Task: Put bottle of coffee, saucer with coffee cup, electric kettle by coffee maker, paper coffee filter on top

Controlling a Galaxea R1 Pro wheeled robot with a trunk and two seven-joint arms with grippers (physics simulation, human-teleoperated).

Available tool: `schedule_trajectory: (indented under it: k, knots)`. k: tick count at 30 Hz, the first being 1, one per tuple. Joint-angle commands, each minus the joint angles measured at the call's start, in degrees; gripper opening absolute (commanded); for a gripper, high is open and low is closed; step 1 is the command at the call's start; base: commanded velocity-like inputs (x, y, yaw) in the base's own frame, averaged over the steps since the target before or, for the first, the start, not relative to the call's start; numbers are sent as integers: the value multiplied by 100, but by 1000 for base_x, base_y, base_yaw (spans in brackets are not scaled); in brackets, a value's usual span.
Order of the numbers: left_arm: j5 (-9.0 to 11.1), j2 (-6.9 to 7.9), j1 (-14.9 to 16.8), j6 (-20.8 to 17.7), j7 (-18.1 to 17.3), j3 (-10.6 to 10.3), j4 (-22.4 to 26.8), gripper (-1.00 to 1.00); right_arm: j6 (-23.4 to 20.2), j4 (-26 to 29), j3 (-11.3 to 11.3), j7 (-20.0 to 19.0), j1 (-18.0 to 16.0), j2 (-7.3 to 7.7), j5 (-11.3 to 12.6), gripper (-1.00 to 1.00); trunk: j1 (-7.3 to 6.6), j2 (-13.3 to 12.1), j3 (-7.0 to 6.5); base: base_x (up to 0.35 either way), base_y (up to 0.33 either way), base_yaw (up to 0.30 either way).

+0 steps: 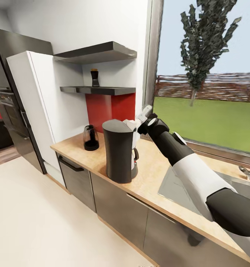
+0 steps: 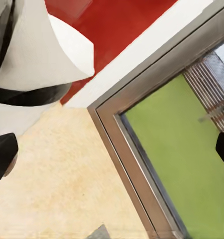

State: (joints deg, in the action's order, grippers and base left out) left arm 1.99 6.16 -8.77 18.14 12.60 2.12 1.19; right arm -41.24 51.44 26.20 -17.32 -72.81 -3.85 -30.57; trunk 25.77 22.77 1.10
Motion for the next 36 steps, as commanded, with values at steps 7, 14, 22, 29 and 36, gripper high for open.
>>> schedule_trajectory:
  k: [7, 14, 22, 29, 36]
  knots:
    - [20, -8, -2, 31, 5, 5, 18, 100, -24, -11, 8, -44, -4, 341, -48, 100, 1, 15, 11, -257, -154, 0]
    - [20, -2, -2, 38, 1, -8, 21, 100, -19, -950, 8, -29, -4, 527, -2, 100, 1, 15, 11, -271, -134, 0]
    - [-6, -1, 14, 49, -6, -26, 33, 100, 1468, -2748, -28, 135, 377, 497, 1110, 100, 1, 15, 11, -48, -9, 0]
    - [-32, 1, 32, 57, -12, -44, 39, 100, 5526, -3145, 8, 4175, 2064, 185, 3056, 100, 1, 15, 11, -1, 0, 0]
    - [-34, -3, 33, 58, -10, -51, 41, 100, 7327, -3183, 471, 7748, 3171, -520, 1713, 100, 1, 15, 11, 0, 0, 0]
